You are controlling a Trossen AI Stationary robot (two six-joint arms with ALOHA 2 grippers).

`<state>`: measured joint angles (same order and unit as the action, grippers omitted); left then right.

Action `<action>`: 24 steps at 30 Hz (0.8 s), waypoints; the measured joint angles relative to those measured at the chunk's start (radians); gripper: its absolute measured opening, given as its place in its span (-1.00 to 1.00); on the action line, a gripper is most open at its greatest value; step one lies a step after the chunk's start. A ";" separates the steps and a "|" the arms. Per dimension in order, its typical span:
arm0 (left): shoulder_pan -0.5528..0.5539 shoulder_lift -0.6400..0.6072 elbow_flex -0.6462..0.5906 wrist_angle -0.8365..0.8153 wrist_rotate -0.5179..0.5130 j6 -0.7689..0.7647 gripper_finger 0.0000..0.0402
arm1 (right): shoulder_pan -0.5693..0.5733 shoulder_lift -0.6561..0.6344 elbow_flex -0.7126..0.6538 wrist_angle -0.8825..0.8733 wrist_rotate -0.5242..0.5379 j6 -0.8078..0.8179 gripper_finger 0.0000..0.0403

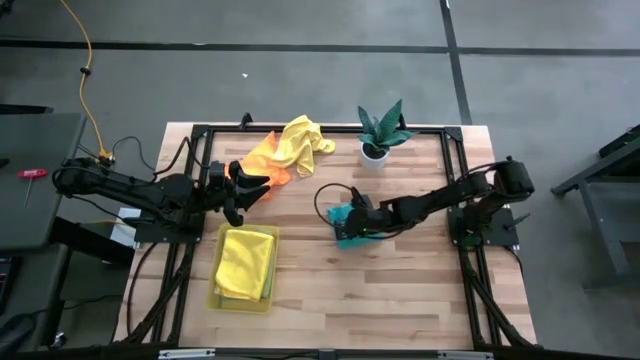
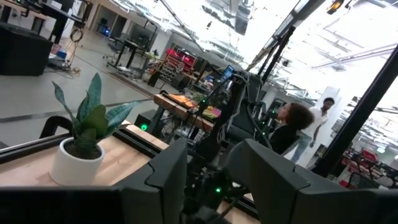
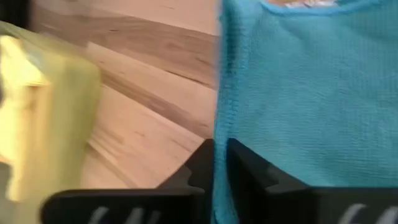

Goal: Fold microfiber towels
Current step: Fold the blue microfiber cloth, then stack the blue microfiber cloth on top of the yellow microfiber cloth

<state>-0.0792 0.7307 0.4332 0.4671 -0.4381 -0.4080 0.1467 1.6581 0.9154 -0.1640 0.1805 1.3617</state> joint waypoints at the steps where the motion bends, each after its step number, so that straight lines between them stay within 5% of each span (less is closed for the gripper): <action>1: 0.000 0.000 0.000 0.000 0.000 0.000 -0.27 | 0.000 -0.001 0.000 0.008 0.002 -0.001 -0.68; 10: 0.000 0.000 0.000 0.000 0.000 0.000 -0.27 | -0.049 -0.148 0.000 -0.095 0.014 -0.239 -0.09; 18: 0.000 0.000 0.000 0.000 0.000 -0.011 -0.27 | -0.091 -0.327 -0.001 -0.540 0.081 -0.235 -0.06; 24: 0.000 0.000 0.000 0.000 0.000 -0.028 -0.27 | -0.115 -0.291 -0.111 -0.474 -0.016 -0.228 -0.06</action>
<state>-0.0792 0.7303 0.4332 0.4675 -0.4381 -0.4361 0.0319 1.3669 0.8039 -0.6385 0.1647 1.1340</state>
